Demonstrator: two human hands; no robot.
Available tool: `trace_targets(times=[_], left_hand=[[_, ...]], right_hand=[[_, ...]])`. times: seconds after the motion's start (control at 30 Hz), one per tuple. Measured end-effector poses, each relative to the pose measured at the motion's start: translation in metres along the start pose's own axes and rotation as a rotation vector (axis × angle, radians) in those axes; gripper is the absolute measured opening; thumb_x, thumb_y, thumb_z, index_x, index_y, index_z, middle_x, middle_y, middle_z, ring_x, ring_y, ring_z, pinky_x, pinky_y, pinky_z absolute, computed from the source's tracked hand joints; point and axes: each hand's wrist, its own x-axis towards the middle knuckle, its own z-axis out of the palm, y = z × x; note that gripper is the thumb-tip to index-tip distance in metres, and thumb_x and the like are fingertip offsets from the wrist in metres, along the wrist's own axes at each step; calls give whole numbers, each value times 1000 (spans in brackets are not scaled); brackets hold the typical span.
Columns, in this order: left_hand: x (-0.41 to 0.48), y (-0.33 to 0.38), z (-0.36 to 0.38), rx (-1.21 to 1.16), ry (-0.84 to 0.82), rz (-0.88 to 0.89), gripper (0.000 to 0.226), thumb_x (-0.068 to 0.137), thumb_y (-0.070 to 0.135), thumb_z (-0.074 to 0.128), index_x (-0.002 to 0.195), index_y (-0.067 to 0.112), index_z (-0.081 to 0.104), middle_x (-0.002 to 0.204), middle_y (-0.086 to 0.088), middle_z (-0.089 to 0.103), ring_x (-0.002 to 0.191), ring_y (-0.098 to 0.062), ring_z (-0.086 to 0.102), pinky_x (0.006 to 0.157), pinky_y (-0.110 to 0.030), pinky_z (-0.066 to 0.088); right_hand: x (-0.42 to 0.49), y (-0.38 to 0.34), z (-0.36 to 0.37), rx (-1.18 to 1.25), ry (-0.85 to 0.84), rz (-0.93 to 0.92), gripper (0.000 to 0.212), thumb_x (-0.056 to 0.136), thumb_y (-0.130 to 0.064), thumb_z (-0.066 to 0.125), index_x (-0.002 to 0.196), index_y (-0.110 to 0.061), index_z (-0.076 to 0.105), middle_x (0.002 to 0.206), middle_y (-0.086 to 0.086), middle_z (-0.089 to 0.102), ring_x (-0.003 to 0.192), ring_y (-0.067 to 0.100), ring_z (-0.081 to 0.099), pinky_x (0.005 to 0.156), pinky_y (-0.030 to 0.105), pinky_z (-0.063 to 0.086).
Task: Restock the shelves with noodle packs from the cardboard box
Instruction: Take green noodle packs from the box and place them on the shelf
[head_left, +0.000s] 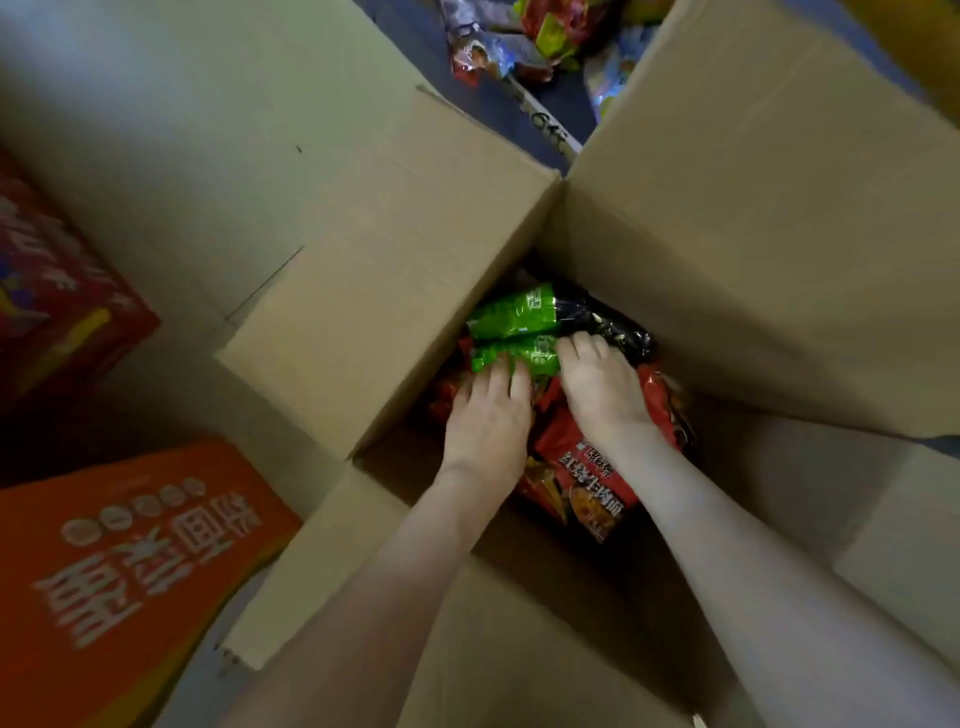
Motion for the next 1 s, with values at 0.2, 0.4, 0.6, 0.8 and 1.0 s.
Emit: trace_targets(times=[0.2,0.4,0.6,0.8,1.0], left_hand=[[-20,11,-43,100,21,100,79,96,24,53,152,8,-1,159,-13,4,147,-26,7,119,-39,9],[-77,56,-133,16,104,286,63,91,18,59,145,2,30,147,-15,38,137,-28,37,115,-38,24],[-160,107,-240,-141,379,474,49,45,11,87,91,7,71,83,-4,71,76,-20,70,68,-26,56],[-251,139,-306,-267,338,649,41,73,19,54,109,5,66,101,-9,71,93,-28,67,84,-30,51],[-328,183,-347,-207,393,791,49,76,23,53,124,13,53,113,-7,63,103,-30,60,91,-41,45]], right_hand=[[-36,-12,-69,76,47,-126,41,55,6,83,91,-2,64,83,10,61,77,26,61,67,33,53],[-102,-20,-209,30,172,-176,25,70,3,76,91,-5,65,82,7,59,74,24,56,70,33,47],[-168,-20,-343,170,241,15,60,68,-12,80,121,-8,52,113,10,61,105,25,51,87,39,44],[-240,-12,-429,375,53,198,71,79,-7,71,142,-8,39,148,12,38,141,25,29,109,48,31],[-325,-15,-505,79,281,77,49,50,3,83,95,0,63,85,14,67,79,34,66,69,41,51]])
